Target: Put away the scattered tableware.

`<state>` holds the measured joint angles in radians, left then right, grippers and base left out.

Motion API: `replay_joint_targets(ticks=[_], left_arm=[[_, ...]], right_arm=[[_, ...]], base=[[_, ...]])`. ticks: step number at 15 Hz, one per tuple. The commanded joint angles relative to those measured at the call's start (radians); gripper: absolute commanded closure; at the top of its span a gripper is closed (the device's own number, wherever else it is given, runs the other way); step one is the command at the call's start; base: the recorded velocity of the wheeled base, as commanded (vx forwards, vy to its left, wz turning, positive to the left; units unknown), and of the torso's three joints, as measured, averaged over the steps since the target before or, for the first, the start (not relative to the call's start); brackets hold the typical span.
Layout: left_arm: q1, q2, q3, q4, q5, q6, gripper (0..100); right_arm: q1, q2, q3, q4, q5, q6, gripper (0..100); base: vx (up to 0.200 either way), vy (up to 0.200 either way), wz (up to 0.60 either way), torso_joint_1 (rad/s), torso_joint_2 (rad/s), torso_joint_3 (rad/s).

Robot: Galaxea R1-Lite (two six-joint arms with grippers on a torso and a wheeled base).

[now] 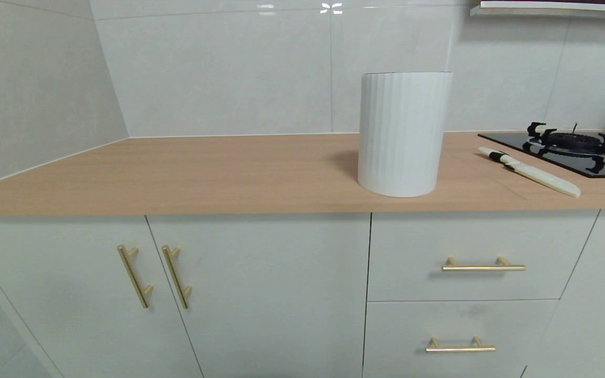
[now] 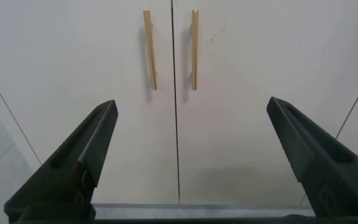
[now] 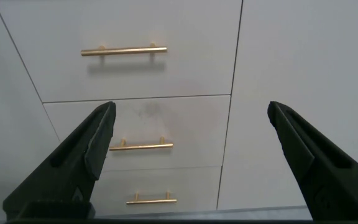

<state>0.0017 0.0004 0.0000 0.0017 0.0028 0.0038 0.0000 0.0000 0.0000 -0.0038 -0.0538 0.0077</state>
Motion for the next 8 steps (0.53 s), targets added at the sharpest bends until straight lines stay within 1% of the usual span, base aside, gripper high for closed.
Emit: replay_joint_targets(ticks=[1,2,8], left_arm=[[0.001,0.0,0.0,0.0,0.0,0.001,0],[0.001,0.0,0.0,0.0,0.0,0.002,0],[0.0,0.0,0.0,0.0,0.0,0.002,0]], right_arm=[[0.0,0.002,0.0,-0.001,0.0,0.0,0],[0.0,0.002,0.0,-0.001,0.0,0.0,0],[0.0,0.002,0.0,-0.001,0.0,0.002,0]], base=[[0.0,0.0,0.0,0.0,0.0,0.0],[0.0,0.0,0.0,0.0,0.0,0.0],[0.0,-0.2,0.0,0.002,0.0,0.001]])
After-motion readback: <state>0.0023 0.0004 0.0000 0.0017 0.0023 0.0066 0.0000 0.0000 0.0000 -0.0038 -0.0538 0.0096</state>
